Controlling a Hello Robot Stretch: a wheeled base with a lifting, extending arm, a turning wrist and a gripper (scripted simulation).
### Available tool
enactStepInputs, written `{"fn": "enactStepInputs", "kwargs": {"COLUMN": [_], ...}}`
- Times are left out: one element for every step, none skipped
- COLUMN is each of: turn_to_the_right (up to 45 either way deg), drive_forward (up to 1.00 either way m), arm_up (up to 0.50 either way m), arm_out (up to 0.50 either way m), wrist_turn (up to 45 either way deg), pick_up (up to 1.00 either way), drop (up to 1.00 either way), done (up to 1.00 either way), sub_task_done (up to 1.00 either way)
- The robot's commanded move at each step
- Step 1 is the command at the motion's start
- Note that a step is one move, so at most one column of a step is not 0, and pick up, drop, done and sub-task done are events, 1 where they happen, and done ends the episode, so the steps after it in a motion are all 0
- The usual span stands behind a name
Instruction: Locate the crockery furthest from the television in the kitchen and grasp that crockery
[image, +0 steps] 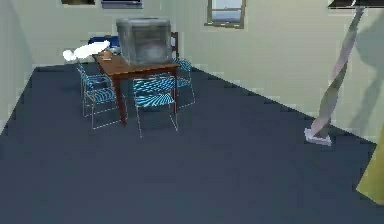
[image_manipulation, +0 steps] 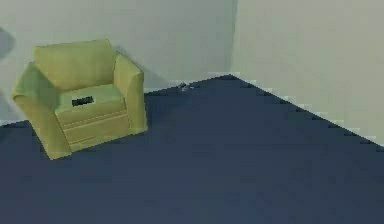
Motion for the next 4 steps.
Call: {"fn": "enactStepInputs", "kwargs": {"turn_to_the_right": [45.0, 45.0, 45.0, 21.0], "drive_forward": [0.00, 0.00, 0.00, 0.00], "arm_up": [0.00, 0.00, 0.00, 0.00], "arm_out": [0.00, 0.00, 0.00, 0.00], "wrist_turn": [0.0, 0.0, 0.0, 0.0], "pick_up": [0.00, 0.00, 0.00, 0.00], "drop": [0.00, 0.00, 0.00, 0.00], "done": [0.00, 0.00, 0.00, 0.00], "sub_task_done": [0.00, 0.00, 0.00, 0.00]}}
